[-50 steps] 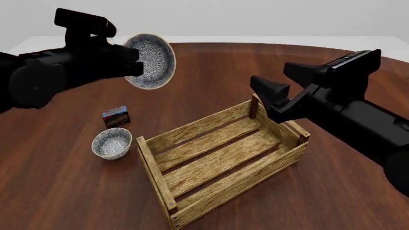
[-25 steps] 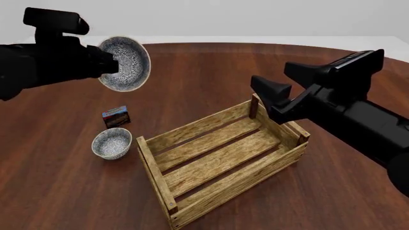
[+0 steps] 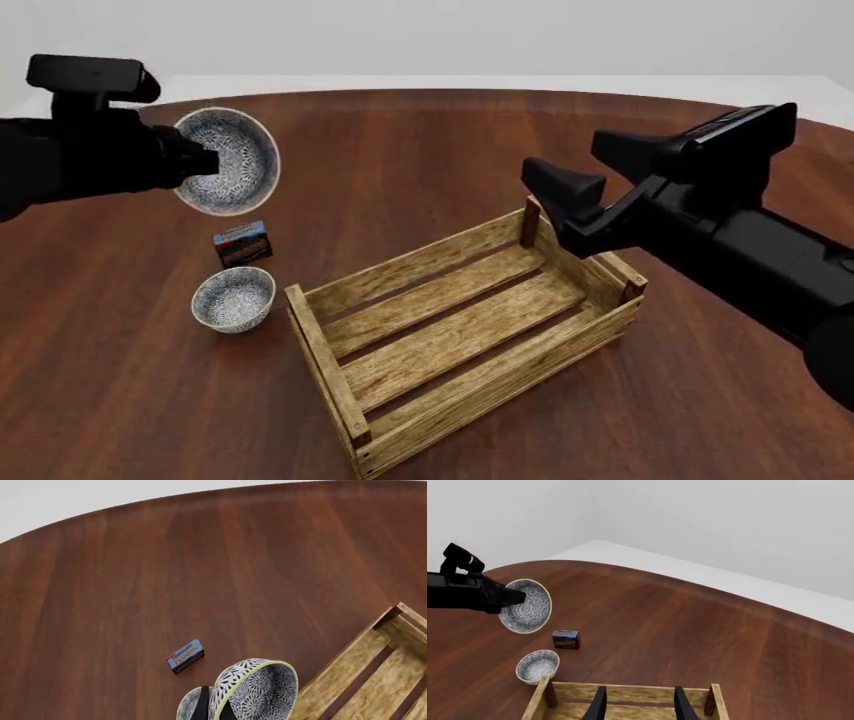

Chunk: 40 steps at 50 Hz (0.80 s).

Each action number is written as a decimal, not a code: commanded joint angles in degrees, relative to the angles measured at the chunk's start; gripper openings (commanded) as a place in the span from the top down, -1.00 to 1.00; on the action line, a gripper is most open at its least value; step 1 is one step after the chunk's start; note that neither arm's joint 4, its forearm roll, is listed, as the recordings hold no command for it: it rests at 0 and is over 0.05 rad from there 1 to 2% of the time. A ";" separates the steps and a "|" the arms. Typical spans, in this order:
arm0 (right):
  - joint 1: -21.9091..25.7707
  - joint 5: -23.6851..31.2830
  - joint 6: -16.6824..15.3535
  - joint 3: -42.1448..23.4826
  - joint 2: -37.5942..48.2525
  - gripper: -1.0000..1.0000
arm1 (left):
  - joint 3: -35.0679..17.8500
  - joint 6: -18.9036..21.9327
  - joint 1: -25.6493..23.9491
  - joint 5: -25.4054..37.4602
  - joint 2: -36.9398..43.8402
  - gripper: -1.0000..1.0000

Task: Stack the right bowl on the left bowl and place them in the tray.

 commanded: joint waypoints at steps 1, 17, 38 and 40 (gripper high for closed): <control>-0.38 0.25 0.16 -0.10 -0.29 -1.00 | 3.59 -0.11 1.79 -3.39 1.57 1.00; -0.30 -0.02 -0.01 -0.02 0.04 -1.00 | 7.70 -2.51 3.20 -5.66 1.56 1.00; -0.25 -0.44 -0.08 -0.02 0.80 -1.00 | 12.62 -5.51 5.95 -12.31 7.66 1.00; -0.25 -0.53 -0.08 0.01 0.91 -1.00 | 12.70 -5.62 6.05 -12.31 7.54 1.00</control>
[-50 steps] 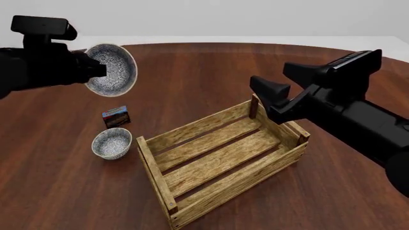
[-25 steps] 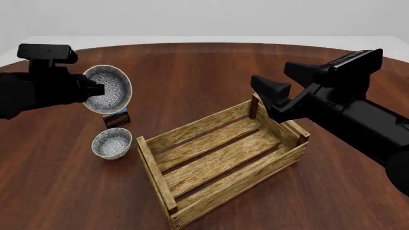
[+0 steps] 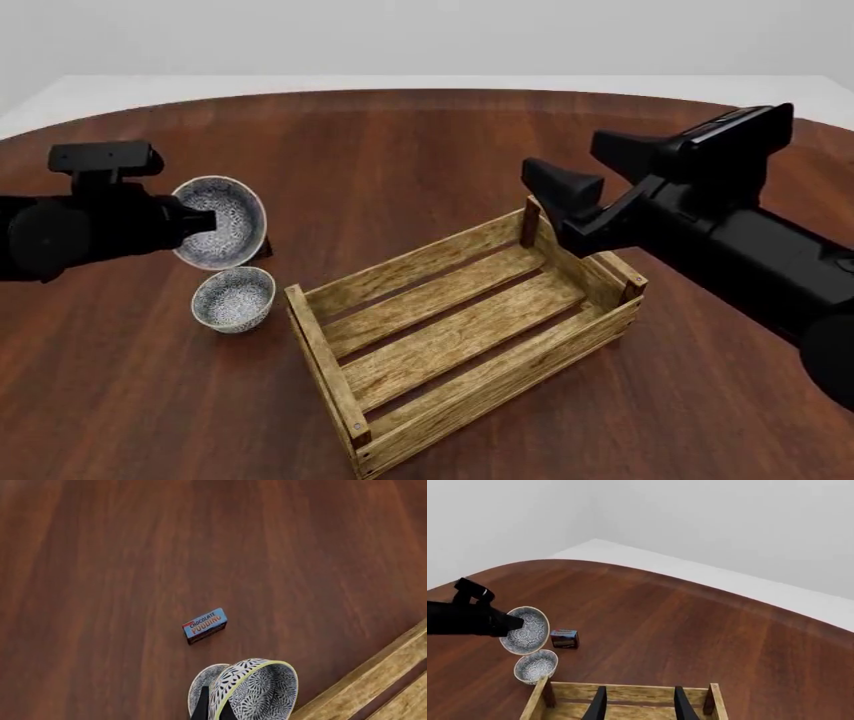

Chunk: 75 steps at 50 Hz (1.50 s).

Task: Stack the right bowl on the left bowl and place them in the tray.

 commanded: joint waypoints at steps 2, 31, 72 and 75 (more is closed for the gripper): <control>0.02 -0.30 -0.03 0.04 0.49 -1.00 | 2.17 -1.10 1.09 -3.04 2.18 1.00; 0.12 -0.46 -0.13 0.21 0.53 -1.00 | 5.59 -3.30 2.72 -9.59 8.11 1.00; 0.46 -0.42 -0.35 0.25 0.33 -1.00 | 7.72 -5.85 2.28 -14.22 13.49 1.00; 0.46 -0.45 -0.34 0.26 0.35 -1.00 | 7.88 -5.82 2.11 -14.33 13.45 -1.00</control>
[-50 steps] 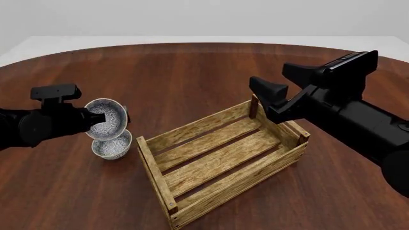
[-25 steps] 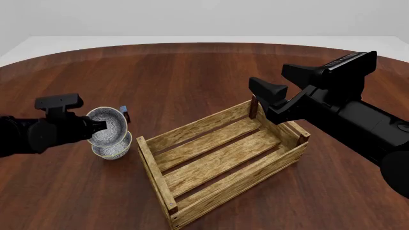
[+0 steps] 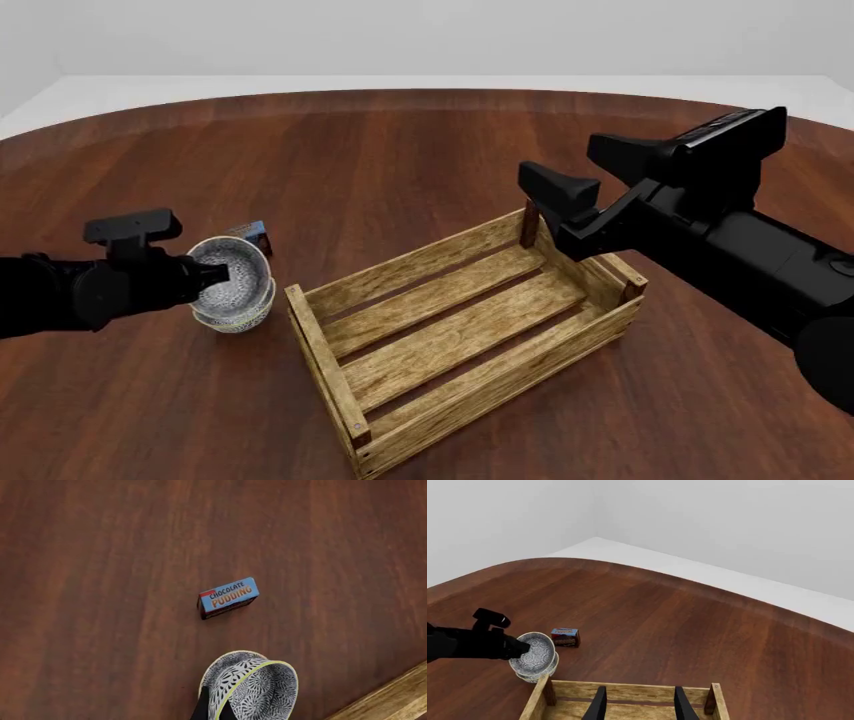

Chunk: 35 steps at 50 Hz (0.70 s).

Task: Stack the right bowl on the left bowl and place them in the tray.

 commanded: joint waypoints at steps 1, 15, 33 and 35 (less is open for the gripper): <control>0.02 -0.02 -0.03 0.01 -0.01 -1.00 | -0.03 -0.06 -0.09 -0.54 0.69 -1.00; 0.04 0.16 -0.06 0.05 -0.31 -1.00 | 0.54 -0.90 -1.13 0.08 -0.87 -1.00; 0.28 0.00 -0.29 0.07 0.03 -1.00 | -1.42 6.83 1.34 5.72 -9.88 -1.00; 0.37 -0.05 -0.30 0.05 0.20 -1.00 | -1.48 6.37 0.68 6.37 -10.33 -1.00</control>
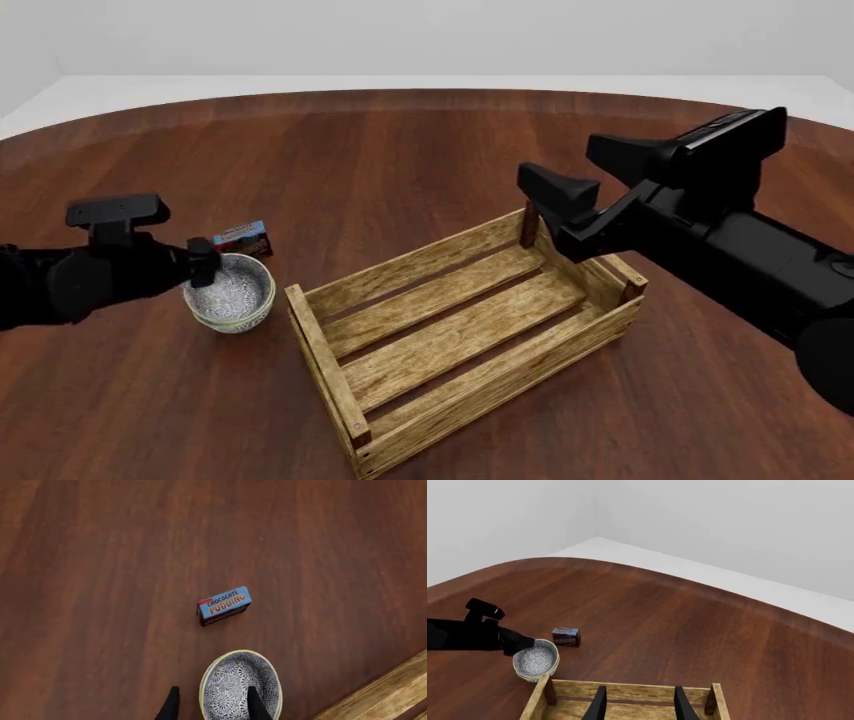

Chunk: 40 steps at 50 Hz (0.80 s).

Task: Stack the right bowl on the left bowl and place them in the tray.

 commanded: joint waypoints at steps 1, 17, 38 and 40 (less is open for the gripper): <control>0.17 -0.15 -0.12 -0.01 0.36 -1.00 | -1.01 3.66 0.47 3.70 -5.66 -1.00; 0.10 0.08 -0.18 0.04 0.05 -1.00 | 0.55 11.35 -2.56 5.18 -9.60 -1.00; 0.00 0.17 -0.20 -0.02 -0.03 -1.00 | 0.44 13.22 -6.07 4.75 -5.94 -1.00; 0.01 0.16 -0.20 -0.02 0.02 -1.00 | 0.80 14.32 -5.83 4.07 -5.30 -1.00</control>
